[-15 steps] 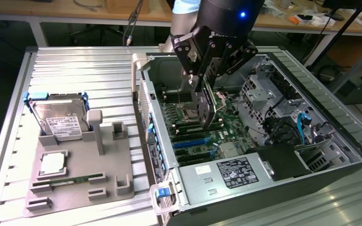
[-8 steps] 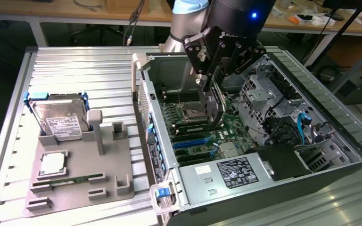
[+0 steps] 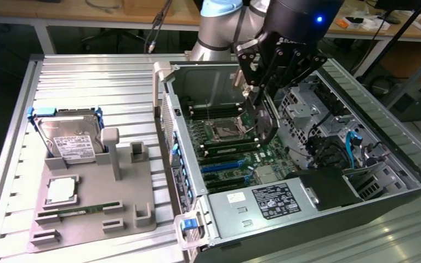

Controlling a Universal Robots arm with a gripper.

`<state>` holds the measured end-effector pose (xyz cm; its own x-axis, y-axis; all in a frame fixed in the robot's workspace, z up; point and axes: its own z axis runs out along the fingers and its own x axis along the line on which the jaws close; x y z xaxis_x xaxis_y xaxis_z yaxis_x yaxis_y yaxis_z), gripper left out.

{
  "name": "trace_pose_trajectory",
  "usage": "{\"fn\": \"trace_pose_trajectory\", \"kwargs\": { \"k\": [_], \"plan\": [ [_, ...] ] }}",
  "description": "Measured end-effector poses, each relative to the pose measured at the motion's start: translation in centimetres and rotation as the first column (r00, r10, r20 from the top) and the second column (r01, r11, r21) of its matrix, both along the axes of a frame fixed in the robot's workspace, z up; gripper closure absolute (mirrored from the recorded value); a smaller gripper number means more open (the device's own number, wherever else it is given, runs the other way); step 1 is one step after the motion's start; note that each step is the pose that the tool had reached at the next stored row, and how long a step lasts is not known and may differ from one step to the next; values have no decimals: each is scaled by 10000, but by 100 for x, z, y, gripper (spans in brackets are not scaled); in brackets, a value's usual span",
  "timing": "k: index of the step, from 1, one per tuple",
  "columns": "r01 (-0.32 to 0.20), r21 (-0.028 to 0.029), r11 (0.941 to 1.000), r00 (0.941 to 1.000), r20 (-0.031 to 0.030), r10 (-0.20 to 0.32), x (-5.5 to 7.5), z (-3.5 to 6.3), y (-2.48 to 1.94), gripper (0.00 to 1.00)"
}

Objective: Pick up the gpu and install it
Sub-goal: 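Pick up the gpu and move the gpu toward the slot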

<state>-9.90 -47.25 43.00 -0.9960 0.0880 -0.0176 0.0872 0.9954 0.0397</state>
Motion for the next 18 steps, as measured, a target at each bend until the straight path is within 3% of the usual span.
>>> {"fn": "trace_pose_trajectory", "kwargs": {
  "k": [15, 18],
  "plan": [
    [0, 0, 10000, 10000, 0, 0, 510, 0, 0, 73],
    [1, 0, 10000, 10000, 0, -1, 534, 0, -1, 73]
  ]
}}
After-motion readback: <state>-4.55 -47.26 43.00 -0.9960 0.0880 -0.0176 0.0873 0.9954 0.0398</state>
